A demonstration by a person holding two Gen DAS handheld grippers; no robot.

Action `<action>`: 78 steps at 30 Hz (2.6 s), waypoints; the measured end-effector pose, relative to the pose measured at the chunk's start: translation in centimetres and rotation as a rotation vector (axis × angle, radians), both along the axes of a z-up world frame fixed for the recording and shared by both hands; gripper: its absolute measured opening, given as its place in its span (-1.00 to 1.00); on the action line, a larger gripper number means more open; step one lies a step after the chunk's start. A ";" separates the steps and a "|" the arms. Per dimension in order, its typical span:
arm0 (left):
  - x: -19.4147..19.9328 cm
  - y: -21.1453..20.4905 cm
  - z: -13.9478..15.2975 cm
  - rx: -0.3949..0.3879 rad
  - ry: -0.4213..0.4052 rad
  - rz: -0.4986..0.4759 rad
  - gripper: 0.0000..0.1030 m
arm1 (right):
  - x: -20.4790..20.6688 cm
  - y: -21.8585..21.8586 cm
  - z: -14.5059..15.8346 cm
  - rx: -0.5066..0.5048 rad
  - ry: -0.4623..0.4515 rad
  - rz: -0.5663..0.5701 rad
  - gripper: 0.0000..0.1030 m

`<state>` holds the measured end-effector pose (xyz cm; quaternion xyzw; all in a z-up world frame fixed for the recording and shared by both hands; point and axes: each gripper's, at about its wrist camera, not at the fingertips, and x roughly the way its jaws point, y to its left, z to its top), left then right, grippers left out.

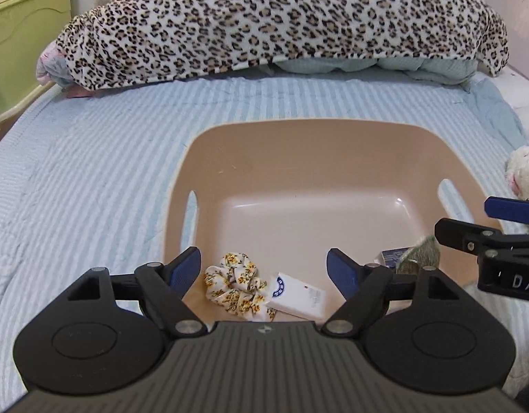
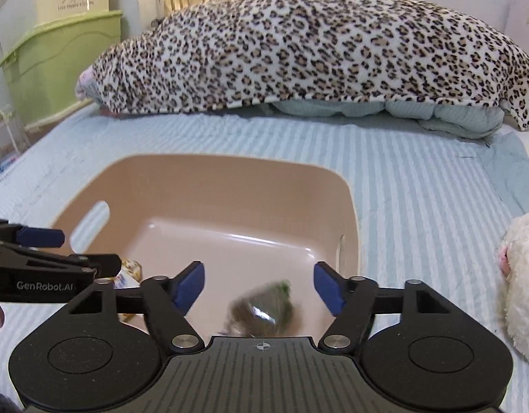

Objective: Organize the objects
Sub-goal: 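Carry both items over the basket and release them inside, then grasp the orange cloth with the right tool while the left grasps the blue tissue pack, then lift both items over the basket and open both tools to drop them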

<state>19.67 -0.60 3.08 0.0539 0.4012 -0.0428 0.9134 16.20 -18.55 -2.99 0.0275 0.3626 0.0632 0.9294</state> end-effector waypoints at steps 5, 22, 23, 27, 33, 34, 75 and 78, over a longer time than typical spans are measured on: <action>-2.6 0.6 1.3 -0.008 -0.027 -0.003 0.64 | -1.7 -0.5 1.5 0.039 -0.006 -0.011 0.96; -7.2 2.6 -0.6 0.004 0.087 -0.019 0.66 | -6.7 0.9 0.5 0.035 0.061 -0.003 1.00; -7.3 2.7 -1.0 0.003 0.098 -0.020 0.66 | -6.8 1.1 0.2 0.033 0.072 0.000 1.00; -7.1 3.4 -2.5 -0.006 0.137 -0.013 0.66 | -6.9 1.6 -1.0 0.021 0.112 0.006 1.00; -6.4 3.8 -4.8 -0.014 0.208 -0.017 0.66 | -6.6 2.2 -3.1 0.015 0.159 0.008 1.00; -6.2 3.6 -5.1 -0.011 0.216 -0.019 0.66 | -6.5 2.2 -3.5 0.020 0.172 0.009 1.00; -6.1 4.6 -8.6 -0.003 0.242 -0.096 -0.09 | -4.3 5.9 -8.3 -0.006 0.234 0.126 -0.76; -7.3 4.5 -7.7 -0.004 0.219 -0.099 -0.09 | -5.1 5.4 -7.6 -0.003 0.224 0.125 -0.76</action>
